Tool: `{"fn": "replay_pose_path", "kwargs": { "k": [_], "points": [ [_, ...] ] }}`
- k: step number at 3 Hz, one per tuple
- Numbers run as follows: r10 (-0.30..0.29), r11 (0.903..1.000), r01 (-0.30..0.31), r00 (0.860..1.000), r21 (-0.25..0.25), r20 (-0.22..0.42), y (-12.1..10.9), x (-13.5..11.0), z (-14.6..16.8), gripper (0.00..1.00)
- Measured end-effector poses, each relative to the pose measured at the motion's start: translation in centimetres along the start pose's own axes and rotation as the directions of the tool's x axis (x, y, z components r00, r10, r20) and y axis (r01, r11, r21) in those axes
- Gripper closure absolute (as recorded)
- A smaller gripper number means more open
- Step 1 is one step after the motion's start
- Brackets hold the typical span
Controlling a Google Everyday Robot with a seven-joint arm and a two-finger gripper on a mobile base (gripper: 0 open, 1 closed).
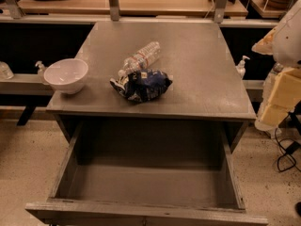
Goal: Place blue chip bag into top drawer
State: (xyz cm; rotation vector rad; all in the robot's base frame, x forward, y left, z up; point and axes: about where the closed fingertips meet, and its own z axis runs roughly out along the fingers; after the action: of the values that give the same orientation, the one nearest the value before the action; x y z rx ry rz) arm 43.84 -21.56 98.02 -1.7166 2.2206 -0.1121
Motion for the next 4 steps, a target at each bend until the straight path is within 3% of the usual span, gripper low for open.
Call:
{"fn": "replay_pose_path", "kwargs": {
  "k": [1,2,3,4],
  "points": [
    [0.000,1.0000,0.000,1.000,0.000,0.000,0.0,0.0,0.0,0.00],
    [-0.089,0.9952,0.087,0.994,0.045,0.060,-1.3,-2.2,0.3,0.00],
    [-0.263,0.9597,0.242,0.953,0.143,0.151,-4.0,-8.7,2.1,0.00],
    [-0.336,0.9356,0.300,0.918,0.186,0.211,-5.2,-14.3,4.6,0.00]
  ]
}}
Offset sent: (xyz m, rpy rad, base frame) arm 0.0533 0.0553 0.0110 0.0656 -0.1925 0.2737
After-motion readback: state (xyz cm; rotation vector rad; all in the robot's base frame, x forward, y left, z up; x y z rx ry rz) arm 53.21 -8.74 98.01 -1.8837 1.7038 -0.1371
